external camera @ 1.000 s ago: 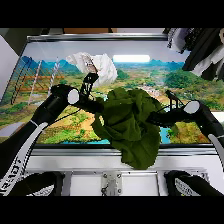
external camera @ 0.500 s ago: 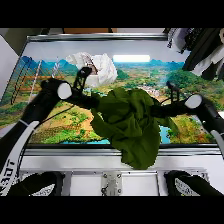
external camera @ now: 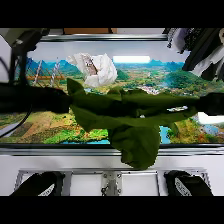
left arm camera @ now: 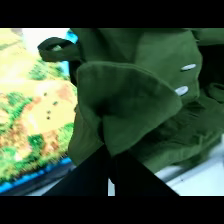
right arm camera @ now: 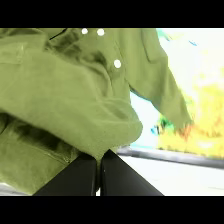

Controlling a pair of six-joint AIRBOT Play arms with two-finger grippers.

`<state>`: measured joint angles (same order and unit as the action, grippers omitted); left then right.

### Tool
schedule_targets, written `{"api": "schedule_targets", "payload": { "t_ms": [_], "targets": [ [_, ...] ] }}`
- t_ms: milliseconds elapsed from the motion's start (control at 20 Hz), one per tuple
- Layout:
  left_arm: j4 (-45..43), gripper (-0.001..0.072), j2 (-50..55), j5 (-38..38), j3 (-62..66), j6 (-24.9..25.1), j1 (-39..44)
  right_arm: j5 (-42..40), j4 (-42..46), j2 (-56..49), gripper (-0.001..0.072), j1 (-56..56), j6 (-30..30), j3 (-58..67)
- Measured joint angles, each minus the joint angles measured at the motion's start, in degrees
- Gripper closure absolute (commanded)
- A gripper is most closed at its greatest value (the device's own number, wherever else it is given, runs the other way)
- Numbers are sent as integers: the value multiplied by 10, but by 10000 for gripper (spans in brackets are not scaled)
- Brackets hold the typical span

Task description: Fold the clothes and pants, and hang the long-sleeved shirts on hangers.

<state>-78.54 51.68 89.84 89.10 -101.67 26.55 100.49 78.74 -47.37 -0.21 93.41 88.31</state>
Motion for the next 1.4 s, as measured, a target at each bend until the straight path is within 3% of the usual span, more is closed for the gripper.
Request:
{"api": "schedule_targets", "payload": {
  "t_ms": [150,300,550,700,1100,1150,1250,1300,1400],
  "targets": [
    [1,690,-38,30,-27,-40,41,28,8,11,697,0,30,15],
    [2,690,-24,27,-65,-45,43,39,9,-25,698,2,45,21],
    [13,690,70,-12,-113,-21,-54,44,21,-101,697,58,65,19],
    [75,691,100,-12,-168,3,-98,45,51,-115,697,132,98,-2],
    [111,690,70,-51,-314,33,-91,47,101,-121,696,262,147,-59],
    [111,652,68,-54,-322,35,-97,47,103,-121,696,266,149,-61],
    [109,55,64,-59,-332,37,-108,47,107,-121,695,270,152,-64],
    [110,20,62,-61,-336,38,-112,47,107,-122,696,271,153,-65],
    [110,20,61,-65,-337,45,-117,48,109,-121,695,273,153,-66]
  ]
}}
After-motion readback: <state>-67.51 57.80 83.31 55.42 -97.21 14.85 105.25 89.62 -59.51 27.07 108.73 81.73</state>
